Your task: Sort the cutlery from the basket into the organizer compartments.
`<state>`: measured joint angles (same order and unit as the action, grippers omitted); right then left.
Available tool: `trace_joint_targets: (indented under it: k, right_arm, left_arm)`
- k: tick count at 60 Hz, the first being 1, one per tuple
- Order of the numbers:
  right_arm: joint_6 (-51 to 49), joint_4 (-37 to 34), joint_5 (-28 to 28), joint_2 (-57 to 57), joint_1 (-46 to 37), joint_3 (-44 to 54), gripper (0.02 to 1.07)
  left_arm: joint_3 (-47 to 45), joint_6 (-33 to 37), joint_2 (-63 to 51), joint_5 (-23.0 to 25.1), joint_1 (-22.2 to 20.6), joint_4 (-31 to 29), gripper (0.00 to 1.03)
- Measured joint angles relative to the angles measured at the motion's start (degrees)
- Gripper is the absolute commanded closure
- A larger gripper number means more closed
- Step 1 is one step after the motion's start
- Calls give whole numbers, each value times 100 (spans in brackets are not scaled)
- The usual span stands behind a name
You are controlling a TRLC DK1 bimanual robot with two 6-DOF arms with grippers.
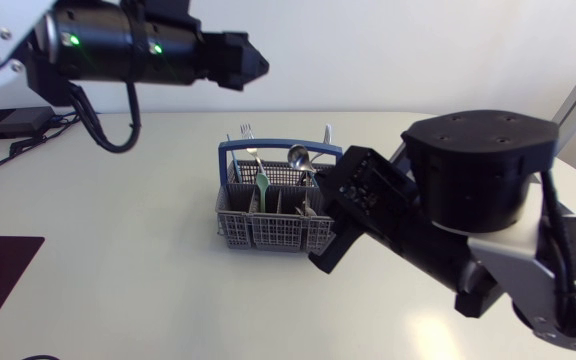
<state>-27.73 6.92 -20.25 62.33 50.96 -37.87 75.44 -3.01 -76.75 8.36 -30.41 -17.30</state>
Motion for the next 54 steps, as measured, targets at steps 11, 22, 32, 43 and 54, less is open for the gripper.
trace_joint_targets:
  k: [11,22,32,43,54]
  right_arm:
    - [0,-1093,809,-820,-577,192,98]
    - [-254,-2282,2173,-1539,-1777,197,98]
    - [-872,-3001,3268,-1652,-2992,197,98]
    - [-1884,-3421,4129,-1539,-4068,199,98]
    - [-3475,-3783,4970,-763,-5753,199,98]
  left_arm:
    - [66,378,109,68,310,-391,45]
    - [-813,1412,232,87,195,-546,47]
    - [-1471,2441,402,190,68,-485,47]
    - [-1834,3453,503,192,-52,-96,47]
    - [-1851,4199,374,192,-184,-37,47]
